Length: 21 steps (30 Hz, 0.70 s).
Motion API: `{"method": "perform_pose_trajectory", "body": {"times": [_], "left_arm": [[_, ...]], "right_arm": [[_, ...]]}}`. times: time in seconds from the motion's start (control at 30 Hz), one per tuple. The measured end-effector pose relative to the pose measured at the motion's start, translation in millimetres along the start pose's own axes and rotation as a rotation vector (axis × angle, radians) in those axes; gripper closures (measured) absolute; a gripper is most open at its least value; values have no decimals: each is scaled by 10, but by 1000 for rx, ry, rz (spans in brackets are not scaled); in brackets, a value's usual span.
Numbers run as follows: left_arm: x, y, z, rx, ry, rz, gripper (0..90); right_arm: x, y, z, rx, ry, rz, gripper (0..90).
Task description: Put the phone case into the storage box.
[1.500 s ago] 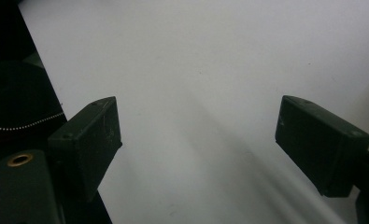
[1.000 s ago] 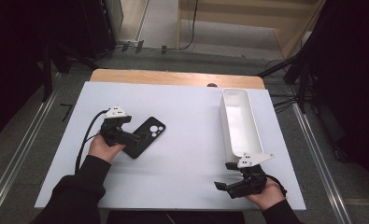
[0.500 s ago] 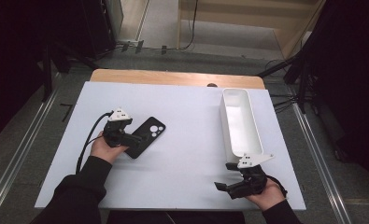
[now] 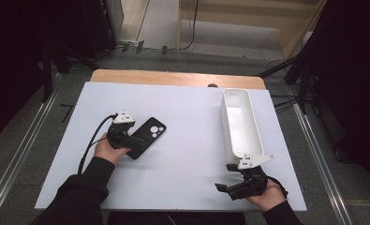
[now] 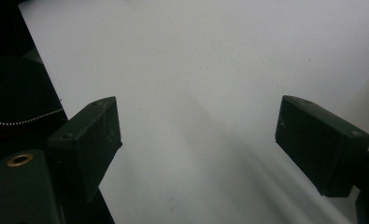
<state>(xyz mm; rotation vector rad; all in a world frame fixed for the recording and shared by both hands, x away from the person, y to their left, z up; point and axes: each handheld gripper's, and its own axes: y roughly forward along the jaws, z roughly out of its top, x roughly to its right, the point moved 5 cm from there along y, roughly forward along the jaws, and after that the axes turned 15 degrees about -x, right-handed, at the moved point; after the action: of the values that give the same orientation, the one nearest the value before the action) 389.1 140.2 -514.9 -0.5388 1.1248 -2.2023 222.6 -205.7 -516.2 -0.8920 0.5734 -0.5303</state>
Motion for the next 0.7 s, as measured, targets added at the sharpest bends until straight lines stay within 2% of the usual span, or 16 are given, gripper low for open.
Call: {"method": "perform_pose_trajectory", "body": {"times": [0.3, 0.47, 0.7], "left_arm": [[-5, 134, -75, -57, 11, 25, 34], [15, 189, -97, -88, 36, 48, 34], [17, 274, -141, -134, 46, 82, 34]], "right_arm": [[-3, 1, -1, 0, -2, -2, 128], [-4, 2, -2, -1, -1, 0, 128], [-6, 4, -1, -1, -6, -2, 128]]}}
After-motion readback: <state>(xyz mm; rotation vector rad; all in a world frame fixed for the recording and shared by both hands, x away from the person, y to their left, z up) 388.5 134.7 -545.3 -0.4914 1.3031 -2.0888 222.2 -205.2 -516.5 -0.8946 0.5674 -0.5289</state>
